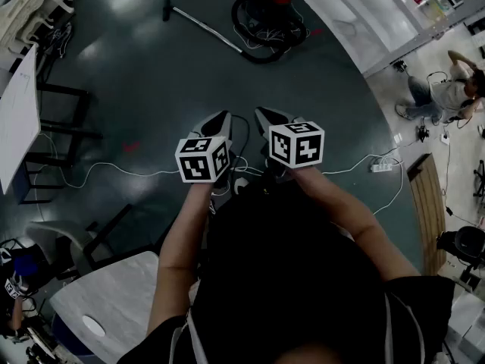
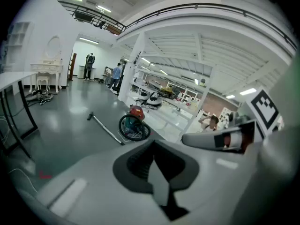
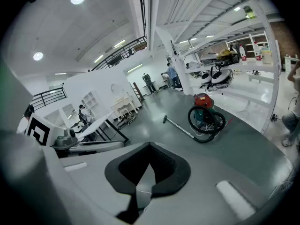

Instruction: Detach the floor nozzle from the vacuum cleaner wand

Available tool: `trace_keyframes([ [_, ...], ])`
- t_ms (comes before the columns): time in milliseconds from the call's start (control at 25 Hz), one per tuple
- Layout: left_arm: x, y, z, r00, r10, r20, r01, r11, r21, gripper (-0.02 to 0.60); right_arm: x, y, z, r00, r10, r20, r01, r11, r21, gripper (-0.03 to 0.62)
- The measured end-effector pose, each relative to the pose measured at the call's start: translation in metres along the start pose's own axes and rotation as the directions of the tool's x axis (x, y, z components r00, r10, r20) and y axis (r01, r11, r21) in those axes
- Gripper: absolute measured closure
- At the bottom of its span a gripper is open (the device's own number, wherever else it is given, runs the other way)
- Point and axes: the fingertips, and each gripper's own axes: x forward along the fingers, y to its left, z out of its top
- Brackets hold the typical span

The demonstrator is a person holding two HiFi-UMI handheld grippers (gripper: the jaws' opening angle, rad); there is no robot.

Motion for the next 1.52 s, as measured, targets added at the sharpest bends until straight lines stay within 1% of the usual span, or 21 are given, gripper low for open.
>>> trace_keyframes([
  [160, -0.008, 0.007, -0.003, 1.000, -0.011, 0.004, 0.011, 0.999, -0.045, 0.572, 0.003, 0.008, -0.006, 1.000, -0.004, -0.009, 0.004, 1.000, -0.001, 0.598],
  [320, -0.013, 0.011, -0.004, 1.000, -0.023, 0.005, 0.023, 0.999, -0.046, 0.572, 0.004, 0.014, -0.006, 1.000, -0.019, 0.007, 0.019, 1.000, 0.008, 0.597],
  [480, -0.019, 0.016, -0.010, 0.999, -0.044, 0.006, 0.044, 0.996, -0.078, 0.572, 0.002, 0.017, -0.008, 0.999, -0.030, 0.024, 0.029, 0.999, 0.034, 0.597],
  [760, -0.021, 0.023, -0.025, 0.998, -0.043, -0.049, 0.042, 0.999, -0.017, 0.572, 0.001, 0.017, -0.025, 0.998, -0.062, 0.025, 0.060, 0.997, 0.047, 0.597],
  [920, -0.014, 0.031, -0.027, 0.998, -0.033, -0.056, 0.032, 0.999, -0.020, 0.572, 0.012, 0.012, -0.030, 0.998, -0.064, -0.005, 0.064, 0.997, 0.051, 0.597],
  [1040, -0.005, 0.044, -0.022, 0.999, -0.007, -0.052, 0.005, 0.999, -0.039, 0.572, 0.027, 0.008, -0.020, 0.998, -0.058, -0.006, 0.058, 0.998, 0.040, 0.597],
  [1160, 0.007, 0.058, -0.015, 0.997, 0.018, -0.070, -0.019, 1.000, -0.023, 0.572, 0.048, 0.003, -0.008, 0.998, -0.054, -0.013, 0.055, 0.998, 0.031, 0.597],
  [1320, 0.023, 0.077, 0.002, 0.996, 0.031, -0.083, -0.031, 1.000, 0.000, 0.572, 0.074, -0.011, 0.013, 0.998, -0.058, -0.025, 0.059, 0.998, 0.023, 0.597],
  [1520, 0.055, 0.102, 0.023, 0.993, 0.054, -0.104, -0.055, 0.998, -0.007, 0.572, 0.104, -0.036, 0.039, 0.997, -0.061, -0.044, 0.063, 0.997, 0.037, 0.597],
])
